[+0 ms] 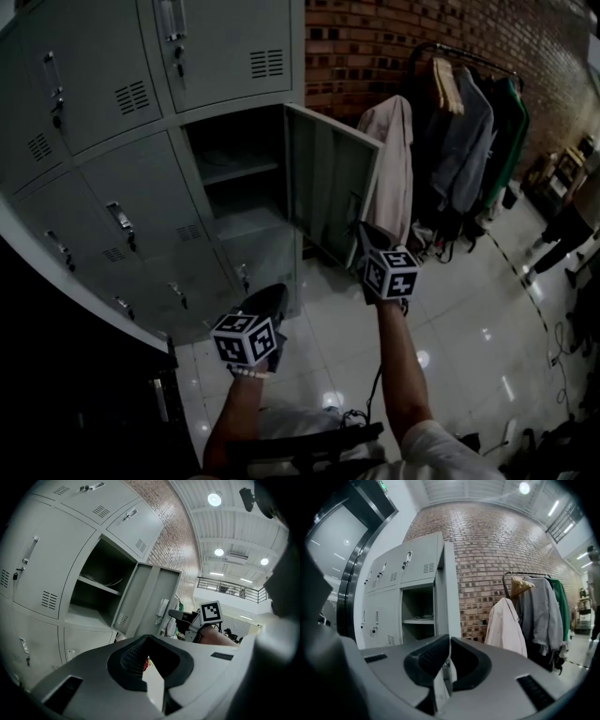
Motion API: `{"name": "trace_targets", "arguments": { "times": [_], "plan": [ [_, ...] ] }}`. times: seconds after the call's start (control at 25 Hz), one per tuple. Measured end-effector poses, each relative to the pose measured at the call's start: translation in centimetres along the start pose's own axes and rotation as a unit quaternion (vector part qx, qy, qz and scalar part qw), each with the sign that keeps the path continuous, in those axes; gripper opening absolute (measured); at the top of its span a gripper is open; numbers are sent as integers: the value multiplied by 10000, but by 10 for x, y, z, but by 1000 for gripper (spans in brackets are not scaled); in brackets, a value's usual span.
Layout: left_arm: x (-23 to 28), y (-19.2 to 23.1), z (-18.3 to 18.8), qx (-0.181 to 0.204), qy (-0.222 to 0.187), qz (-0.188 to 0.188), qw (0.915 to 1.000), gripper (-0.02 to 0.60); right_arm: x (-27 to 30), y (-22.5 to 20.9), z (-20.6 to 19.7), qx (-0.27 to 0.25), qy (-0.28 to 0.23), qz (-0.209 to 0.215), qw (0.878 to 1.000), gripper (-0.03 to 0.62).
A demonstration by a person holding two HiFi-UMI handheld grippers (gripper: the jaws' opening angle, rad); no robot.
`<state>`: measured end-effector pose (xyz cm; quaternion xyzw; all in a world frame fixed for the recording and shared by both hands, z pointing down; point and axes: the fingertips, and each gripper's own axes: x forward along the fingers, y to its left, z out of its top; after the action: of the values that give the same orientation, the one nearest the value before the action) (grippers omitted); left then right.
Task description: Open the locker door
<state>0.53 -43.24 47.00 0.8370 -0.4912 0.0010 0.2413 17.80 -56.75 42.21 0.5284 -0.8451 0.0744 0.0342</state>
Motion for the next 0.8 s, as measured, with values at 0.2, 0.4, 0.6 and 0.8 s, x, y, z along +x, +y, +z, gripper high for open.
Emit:
{"name": "trace_targets", "arguments": {
  "times": [0.2,0.4,0.6,0.8],
  "plan": [
    [-4,-1,-5,-28,48,110,9999,-5,-10,6,2,-76,-18,97,9999,20],
    [-6,-7,-9,-44,57,211,9998,-5,-38,15,6,-179,-96,292,9994,18],
    [-16,-21,-21,-24,-71,343,9994,-5,-68,32,-27,21,147,775,9969,5],
    [-34,-29,-44,-15,-34,583,9983,-5,-94,60,-79,316,508,1209,9909,5]
  ]
}}
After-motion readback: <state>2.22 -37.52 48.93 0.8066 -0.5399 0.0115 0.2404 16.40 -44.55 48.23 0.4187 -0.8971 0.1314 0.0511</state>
